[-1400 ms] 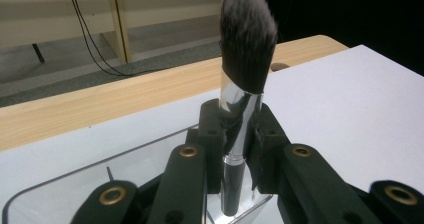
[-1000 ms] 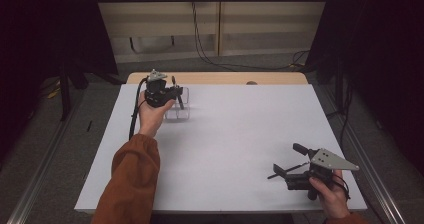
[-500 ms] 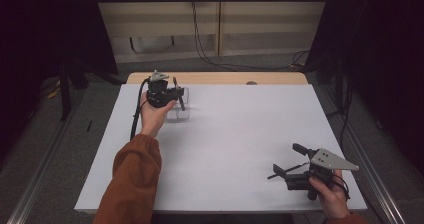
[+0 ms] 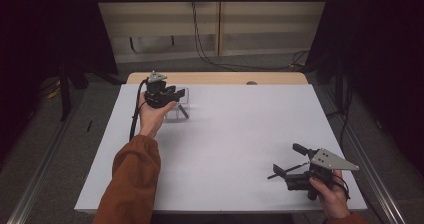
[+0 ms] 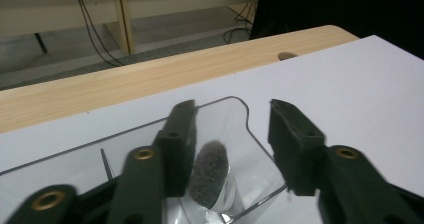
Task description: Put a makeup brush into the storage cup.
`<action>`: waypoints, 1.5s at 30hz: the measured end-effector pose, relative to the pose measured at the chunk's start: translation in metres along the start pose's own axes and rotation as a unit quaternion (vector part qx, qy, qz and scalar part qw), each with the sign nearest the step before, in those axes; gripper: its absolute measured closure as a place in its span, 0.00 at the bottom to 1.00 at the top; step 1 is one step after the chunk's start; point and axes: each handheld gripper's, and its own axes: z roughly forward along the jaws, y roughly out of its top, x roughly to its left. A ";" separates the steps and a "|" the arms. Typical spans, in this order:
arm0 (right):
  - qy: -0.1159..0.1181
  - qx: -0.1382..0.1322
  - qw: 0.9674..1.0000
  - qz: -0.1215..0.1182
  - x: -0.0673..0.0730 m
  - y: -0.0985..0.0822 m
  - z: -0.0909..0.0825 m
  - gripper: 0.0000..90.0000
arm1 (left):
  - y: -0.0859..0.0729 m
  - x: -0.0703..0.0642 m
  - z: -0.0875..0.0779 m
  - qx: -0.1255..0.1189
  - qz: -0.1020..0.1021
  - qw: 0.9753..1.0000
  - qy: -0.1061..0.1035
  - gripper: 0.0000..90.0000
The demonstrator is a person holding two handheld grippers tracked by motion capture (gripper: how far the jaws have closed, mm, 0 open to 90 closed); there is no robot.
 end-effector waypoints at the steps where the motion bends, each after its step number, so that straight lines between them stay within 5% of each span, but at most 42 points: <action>1: 0.000 0.000 1.000 0.000 0.000 0.000 0.000 0.00 | 0.000 0.000 0.000 -0.002 -0.001 1.000 -0.005 0.49; 7: 0.001 0.001 1.000 0.000 0.000 0.000 0.000 0.00 | 0.001 0.000 -0.004 -0.010 0.001 1.000 -0.002 0.29; 20: 0.001 -0.001 1.000 0.001 0.000 0.000 0.000 0.00 | -0.003 0.001 -0.016 -0.036 -0.010 0.999 -0.003 0.08; 34: -0.002 -0.002 1.000 0.002 -0.001 0.000 0.000 0.00 | -0.013 0.012 -0.043 -0.052 0.001 0.999 -0.011 0.04; 45: -0.005 -0.002 1.000 0.003 -0.001 0.000 -0.001 0.00 | -0.020 0.005 -0.060 -0.055 0.029 0.998 0.022 0.07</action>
